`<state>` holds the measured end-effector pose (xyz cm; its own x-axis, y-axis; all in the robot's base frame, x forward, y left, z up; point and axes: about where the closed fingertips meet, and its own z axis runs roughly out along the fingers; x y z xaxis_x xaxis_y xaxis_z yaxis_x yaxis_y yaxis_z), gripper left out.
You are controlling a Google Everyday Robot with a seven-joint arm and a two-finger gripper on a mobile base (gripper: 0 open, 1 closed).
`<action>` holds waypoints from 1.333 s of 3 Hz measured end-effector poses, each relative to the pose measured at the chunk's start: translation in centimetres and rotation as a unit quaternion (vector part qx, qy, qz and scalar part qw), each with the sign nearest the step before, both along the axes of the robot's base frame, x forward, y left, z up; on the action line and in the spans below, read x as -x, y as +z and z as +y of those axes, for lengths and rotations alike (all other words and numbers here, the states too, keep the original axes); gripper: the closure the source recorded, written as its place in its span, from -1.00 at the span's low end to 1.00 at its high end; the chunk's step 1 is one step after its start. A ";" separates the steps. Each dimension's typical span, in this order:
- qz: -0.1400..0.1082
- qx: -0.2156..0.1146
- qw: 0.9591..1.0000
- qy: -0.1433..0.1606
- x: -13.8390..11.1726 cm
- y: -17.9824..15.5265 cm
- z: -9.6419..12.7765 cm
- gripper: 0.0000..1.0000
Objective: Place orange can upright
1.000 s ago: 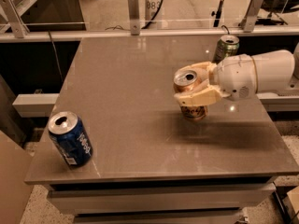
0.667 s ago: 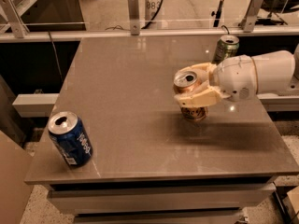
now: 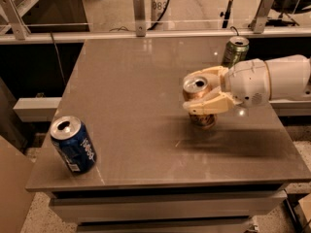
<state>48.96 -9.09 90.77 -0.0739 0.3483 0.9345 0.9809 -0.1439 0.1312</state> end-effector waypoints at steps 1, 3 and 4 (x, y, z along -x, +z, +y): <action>-0.004 -0.004 1.000 -0.002 0.1 0.1 -0.2 -1.00; -0.009 -0.005 1.000 -0.003 0.1 0.3 -0.3 -1.00; -0.013 -0.002 1.000 -0.005 -0.1 0.4 -0.4 -1.00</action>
Offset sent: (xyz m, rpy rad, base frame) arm -0.0018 -0.0092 0.0055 0.0007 -0.1431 0.0243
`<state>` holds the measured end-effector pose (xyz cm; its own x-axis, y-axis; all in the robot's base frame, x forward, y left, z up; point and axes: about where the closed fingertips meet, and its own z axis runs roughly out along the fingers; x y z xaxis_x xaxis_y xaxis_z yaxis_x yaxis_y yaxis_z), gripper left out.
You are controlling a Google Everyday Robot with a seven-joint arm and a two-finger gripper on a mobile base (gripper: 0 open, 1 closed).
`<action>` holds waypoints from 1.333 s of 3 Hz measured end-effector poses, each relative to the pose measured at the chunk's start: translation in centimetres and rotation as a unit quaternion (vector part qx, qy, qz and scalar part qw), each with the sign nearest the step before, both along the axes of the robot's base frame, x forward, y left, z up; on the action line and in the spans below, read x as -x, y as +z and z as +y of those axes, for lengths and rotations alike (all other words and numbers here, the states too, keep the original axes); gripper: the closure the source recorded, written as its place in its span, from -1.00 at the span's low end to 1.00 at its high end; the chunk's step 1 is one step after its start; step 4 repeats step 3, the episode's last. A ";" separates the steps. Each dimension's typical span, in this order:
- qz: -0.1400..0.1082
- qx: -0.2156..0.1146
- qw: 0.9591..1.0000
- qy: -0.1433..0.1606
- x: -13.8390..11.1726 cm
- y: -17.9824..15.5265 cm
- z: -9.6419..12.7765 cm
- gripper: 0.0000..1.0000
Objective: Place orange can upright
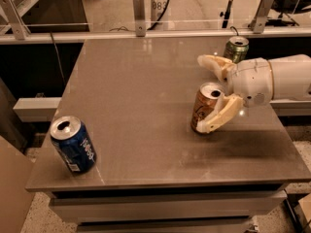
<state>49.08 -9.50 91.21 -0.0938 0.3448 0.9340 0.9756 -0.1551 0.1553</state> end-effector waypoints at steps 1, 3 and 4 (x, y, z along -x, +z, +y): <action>0.002 0.007 1.000 0.003 -0.3 0.4 0.0 -1.00; 0.019 0.029 0.999 -0.007 0.1 0.7 -0.3 -1.00; 0.019 0.029 0.999 -0.007 0.1 0.7 -0.3 -1.00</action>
Offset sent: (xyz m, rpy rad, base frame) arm -0.0032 -0.0080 0.0101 -0.0777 -0.0478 0.0107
